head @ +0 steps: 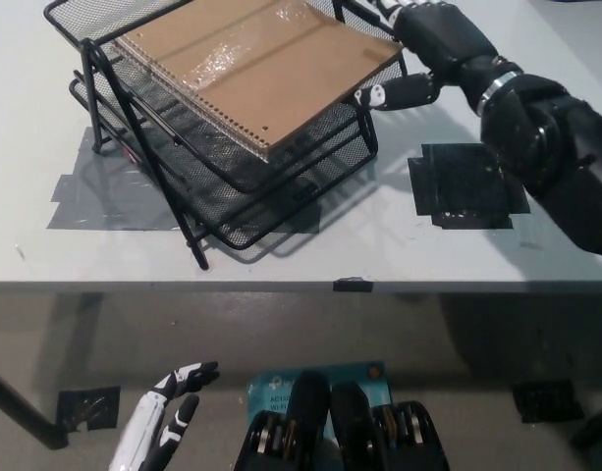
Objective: A person hands a notebook to the robot and the robot grabs it with its right hand and places it in the file tray kept in the centre of the desk infront of it.
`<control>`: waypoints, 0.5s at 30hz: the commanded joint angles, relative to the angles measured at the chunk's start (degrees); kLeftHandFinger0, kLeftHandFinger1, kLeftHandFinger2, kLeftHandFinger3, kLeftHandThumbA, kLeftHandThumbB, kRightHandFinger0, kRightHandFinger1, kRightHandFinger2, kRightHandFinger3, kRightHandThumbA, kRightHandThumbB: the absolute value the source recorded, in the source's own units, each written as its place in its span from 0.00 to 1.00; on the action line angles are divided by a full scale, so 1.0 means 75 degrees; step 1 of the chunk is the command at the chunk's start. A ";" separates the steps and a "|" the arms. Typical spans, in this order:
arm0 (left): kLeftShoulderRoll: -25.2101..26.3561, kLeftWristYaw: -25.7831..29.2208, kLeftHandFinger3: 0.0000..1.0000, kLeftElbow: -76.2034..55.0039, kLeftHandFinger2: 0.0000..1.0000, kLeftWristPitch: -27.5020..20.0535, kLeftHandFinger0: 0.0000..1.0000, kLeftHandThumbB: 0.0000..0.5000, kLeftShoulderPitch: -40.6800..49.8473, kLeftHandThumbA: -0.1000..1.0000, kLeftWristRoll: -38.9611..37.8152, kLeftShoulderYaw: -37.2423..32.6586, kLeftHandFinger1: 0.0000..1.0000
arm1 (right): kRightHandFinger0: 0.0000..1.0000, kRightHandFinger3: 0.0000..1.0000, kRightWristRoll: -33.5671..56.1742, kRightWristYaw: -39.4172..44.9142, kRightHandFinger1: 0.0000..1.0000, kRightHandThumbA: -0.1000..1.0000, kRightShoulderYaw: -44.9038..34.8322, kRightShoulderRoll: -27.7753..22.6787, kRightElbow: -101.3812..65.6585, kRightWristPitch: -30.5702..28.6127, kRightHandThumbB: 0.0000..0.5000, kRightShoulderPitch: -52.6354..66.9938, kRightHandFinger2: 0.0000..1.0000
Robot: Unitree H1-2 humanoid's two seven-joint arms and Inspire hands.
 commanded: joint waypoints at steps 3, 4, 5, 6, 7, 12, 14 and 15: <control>0.0265 -0.0188 0.75 -0.0266 0.72 -0.0137 0.82 0.64 -0.0357 1.00 -0.0127 0.0053 0.77 | 1.00 1.00 0.9097 0.6133 1.00 1.00 0.0011 -0.5423 -0.6147 0.3660 1.00 -0.4390 1.00; 0.0264 -0.0195 0.76 -0.0285 0.72 -0.0116 0.82 0.63 -0.0350 1.00 -0.0130 0.0051 0.77 | 1.00 1.00 0.9033 0.6202 1.00 1.00 -0.0115 -0.5502 -0.6173 0.3660 1.00 -0.4347 1.00; 0.0265 -0.0203 0.76 -0.0303 0.72 -0.0097 0.82 0.64 -0.0346 1.00 -0.0135 0.0049 0.77 | 1.00 1.00 0.8887 0.6267 1.00 1.00 -0.0315 -0.5577 -0.6233 0.3660 1.00 -0.4249 1.00; 0.0265 -0.0209 0.76 -0.0313 0.72 -0.0086 0.82 0.64 -0.0345 1.00 -0.0140 0.0047 0.77 | 1.00 1.00 0.8779 0.6310 1.00 1.00 -0.0446 -0.5622 -0.6279 0.3660 1.00 -0.4184 1.00; 0.0271 -0.0214 0.76 -0.0313 0.72 -0.0091 0.82 0.64 -0.0353 1.00 -0.0147 0.0045 0.77 | 1.00 1.00 0.8693 0.6347 1.00 1.00 -0.0556 -0.5696 -0.6324 0.3660 1.00 -0.4110 1.00; 0.0309 -0.0222 0.75 -0.0271 0.72 -0.0117 0.83 0.65 -0.0419 1.00 -0.0187 0.0066 0.77 | 1.00 1.00 0.8682 0.6449 1.00 1.00 -0.0987 -0.6179 -0.6464 0.3660 1.00 -0.3690 1.00; 0.0311 -0.0215 0.75 -0.0243 0.72 -0.0139 0.84 0.65 -0.0424 1.00 -0.0192 0.0069 0.78 | 1.00 1.00 0.8654 0.6420 1.00 1.00 -0.1417 -0.6279 -0.6522 0.3660 1.00 -0.3355 1.00; 0.0307 -0.0210 0.75 -0.0229 0.72 -0.0156 0.84 0.64 -0.0428 1.00 -0.0205 0.0073 0.78 | 1.00 1.00 0.8617 0.6490 1.00 1.00 -0.1599 -0.6332 -0.6523 0.3660 1.00 -0.3243 1.00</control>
